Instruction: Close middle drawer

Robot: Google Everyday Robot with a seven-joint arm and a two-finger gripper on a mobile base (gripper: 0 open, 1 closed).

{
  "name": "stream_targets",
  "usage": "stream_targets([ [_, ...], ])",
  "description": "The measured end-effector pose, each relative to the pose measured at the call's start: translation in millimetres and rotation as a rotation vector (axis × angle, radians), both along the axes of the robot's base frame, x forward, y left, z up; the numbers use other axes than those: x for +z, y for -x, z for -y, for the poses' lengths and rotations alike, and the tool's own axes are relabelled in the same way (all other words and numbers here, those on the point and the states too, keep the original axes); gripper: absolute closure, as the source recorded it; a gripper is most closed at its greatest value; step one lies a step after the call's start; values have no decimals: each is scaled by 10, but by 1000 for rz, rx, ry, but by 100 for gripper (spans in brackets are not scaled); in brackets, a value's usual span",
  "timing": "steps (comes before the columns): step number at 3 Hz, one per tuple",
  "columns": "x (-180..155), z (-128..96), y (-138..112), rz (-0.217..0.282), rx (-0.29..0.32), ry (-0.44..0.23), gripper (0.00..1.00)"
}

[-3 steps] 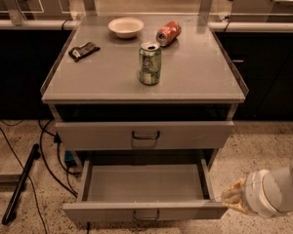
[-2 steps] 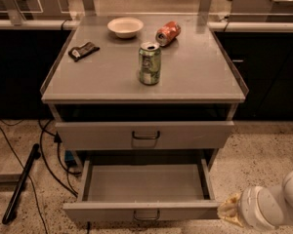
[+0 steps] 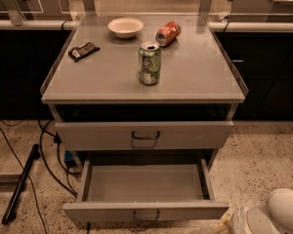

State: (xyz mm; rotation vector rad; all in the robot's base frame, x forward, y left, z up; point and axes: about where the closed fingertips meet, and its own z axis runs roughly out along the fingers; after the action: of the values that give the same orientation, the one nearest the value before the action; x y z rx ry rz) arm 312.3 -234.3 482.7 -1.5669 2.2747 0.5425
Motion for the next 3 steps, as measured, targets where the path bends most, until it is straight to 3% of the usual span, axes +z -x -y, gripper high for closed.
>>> stream_targets([
  [1,-107,-23,-8,8,3,2,100],
  [2,-239,-110,-77,82,21,5,100],
  [3,-336,-255,-283,207,47,3,100],
])
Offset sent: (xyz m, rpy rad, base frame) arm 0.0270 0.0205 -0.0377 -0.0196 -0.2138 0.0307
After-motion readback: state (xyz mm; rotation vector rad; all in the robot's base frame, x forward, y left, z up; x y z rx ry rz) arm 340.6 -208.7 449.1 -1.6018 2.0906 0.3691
